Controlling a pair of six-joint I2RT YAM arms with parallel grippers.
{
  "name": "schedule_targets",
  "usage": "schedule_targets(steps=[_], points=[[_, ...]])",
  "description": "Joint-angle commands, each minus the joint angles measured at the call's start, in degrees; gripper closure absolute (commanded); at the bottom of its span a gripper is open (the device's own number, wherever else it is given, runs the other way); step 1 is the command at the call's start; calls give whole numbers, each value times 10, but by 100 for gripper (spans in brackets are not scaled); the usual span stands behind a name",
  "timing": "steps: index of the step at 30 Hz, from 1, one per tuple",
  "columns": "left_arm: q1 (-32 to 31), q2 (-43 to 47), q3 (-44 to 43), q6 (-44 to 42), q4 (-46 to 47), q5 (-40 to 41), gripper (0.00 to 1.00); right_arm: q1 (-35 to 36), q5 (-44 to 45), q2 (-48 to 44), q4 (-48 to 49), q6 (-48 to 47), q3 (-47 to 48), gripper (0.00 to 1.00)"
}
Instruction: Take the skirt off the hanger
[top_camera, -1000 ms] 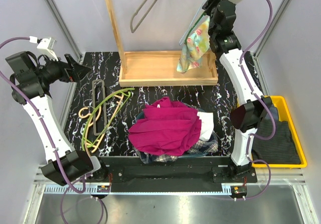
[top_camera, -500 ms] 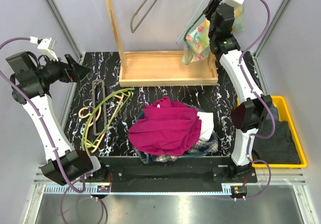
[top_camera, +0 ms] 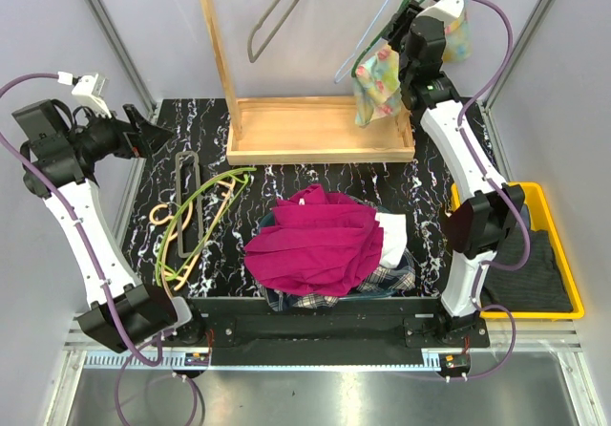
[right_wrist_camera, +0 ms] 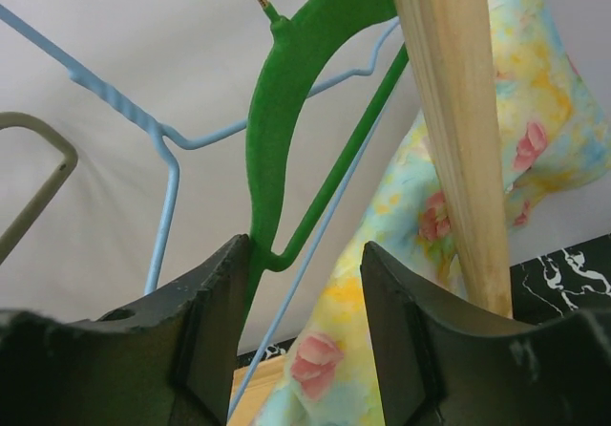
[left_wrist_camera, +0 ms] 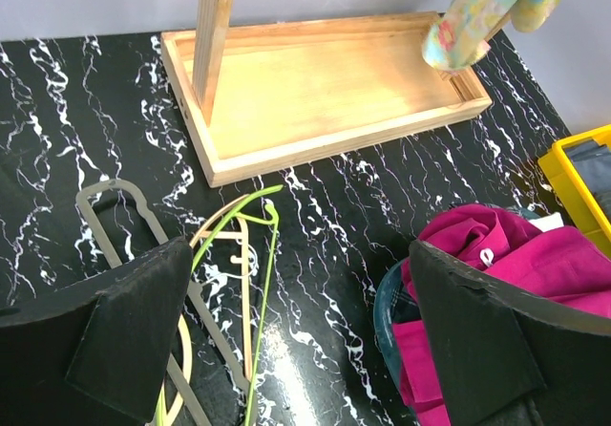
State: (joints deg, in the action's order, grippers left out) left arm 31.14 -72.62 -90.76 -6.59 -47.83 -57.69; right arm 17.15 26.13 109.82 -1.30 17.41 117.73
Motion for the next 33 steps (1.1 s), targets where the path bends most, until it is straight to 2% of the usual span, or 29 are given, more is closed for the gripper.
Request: schedule_targets(steps=[1,15,21,24,33], points=[[3,2,5,-4,19,-10,1,13,-25,-18,2,3,29,42],[3,12,23,-9,18,-7,1,23,-36,26,-58,25,143,41],[5,15,23,-20,14,-1,1,23,-24,28,-85,36,147,41],[6,19,30,-25,12,0,1,23,-8,22,-105,34,145,44],[8,14,35,-25,12,-6,1,21,12,-13,-104,30,89,46]])
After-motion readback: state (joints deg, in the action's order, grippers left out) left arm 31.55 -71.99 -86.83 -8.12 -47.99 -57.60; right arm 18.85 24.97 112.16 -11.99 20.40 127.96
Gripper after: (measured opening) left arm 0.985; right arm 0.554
